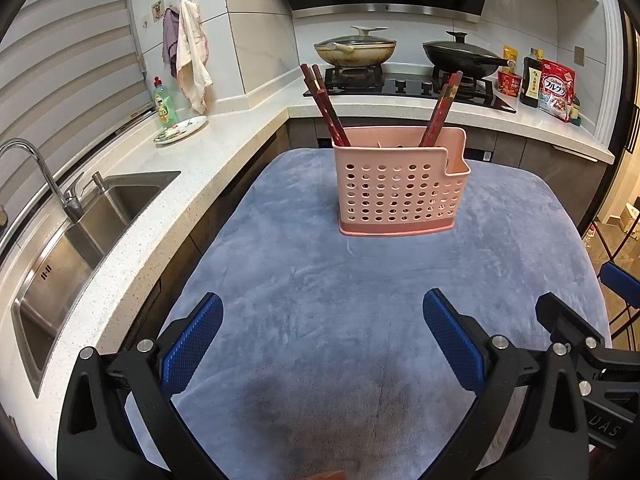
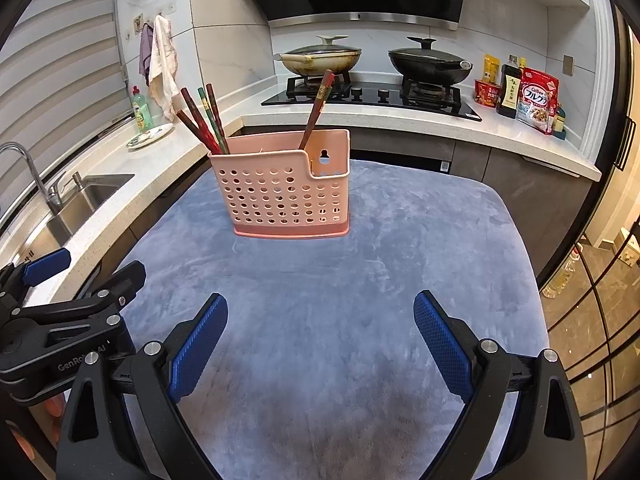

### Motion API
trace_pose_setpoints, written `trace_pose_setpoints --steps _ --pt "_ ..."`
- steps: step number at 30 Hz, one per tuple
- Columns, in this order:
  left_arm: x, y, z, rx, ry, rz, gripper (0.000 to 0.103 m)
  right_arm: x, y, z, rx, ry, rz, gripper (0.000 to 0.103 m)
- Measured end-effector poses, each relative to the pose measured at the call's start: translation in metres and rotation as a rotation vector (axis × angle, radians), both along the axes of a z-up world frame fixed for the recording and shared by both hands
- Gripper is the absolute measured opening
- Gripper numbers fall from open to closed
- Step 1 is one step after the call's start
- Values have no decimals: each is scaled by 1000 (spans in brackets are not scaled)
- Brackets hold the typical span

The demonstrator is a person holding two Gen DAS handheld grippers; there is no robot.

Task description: Organize utensils

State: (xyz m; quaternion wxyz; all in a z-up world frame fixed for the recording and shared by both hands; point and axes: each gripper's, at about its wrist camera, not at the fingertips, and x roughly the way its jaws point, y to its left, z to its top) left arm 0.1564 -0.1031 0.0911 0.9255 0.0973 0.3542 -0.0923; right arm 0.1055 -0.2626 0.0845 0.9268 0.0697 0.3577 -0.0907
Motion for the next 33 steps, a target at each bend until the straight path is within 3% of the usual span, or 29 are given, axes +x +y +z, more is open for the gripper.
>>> trace_pose_setpoints --steps 33 --pt "16 -6 -5 24 3 -2 96 16 -3 -5 0 10 4 90"
